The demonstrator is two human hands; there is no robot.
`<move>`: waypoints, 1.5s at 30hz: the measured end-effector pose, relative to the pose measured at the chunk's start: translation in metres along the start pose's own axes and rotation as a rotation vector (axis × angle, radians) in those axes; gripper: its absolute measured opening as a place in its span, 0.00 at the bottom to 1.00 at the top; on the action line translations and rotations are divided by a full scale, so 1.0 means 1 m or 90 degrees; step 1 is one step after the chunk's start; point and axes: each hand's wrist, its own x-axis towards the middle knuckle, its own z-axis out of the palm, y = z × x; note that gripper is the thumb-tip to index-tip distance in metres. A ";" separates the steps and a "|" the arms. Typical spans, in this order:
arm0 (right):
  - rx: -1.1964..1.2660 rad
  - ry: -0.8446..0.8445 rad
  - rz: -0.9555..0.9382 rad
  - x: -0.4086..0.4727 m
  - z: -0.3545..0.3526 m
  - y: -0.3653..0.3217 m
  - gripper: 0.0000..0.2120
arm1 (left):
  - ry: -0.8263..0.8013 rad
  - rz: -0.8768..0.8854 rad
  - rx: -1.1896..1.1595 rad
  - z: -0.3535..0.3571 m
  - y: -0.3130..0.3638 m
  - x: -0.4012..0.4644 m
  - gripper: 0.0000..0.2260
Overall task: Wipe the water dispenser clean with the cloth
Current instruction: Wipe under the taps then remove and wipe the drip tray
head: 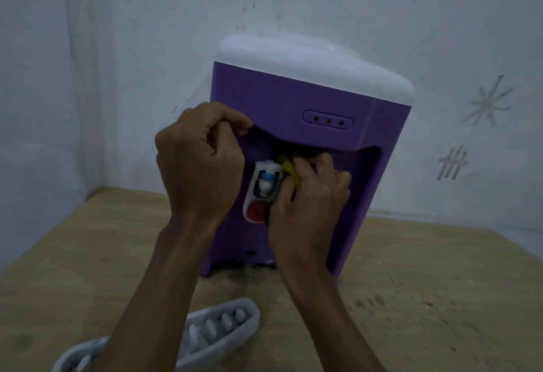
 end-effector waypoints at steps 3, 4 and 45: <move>-0.056 -0.001 -0.023 0.004 -0.006 0.016 0.12 | 0.043 -0.009 0.027 -0.003 -0.001 0.001 0.13; -0.084 0.013 -0.019 0.005 -0.008 0.022 0.12 | 0.052 -0.021 0.040 -0.004 -0.001 0.002 0.12; -0.106 -0.011 -0.014 -0.013 0.034 -0.068 0.13 | -0.056 -0.080 0.040 -0.022 -0.016 0.016 0.12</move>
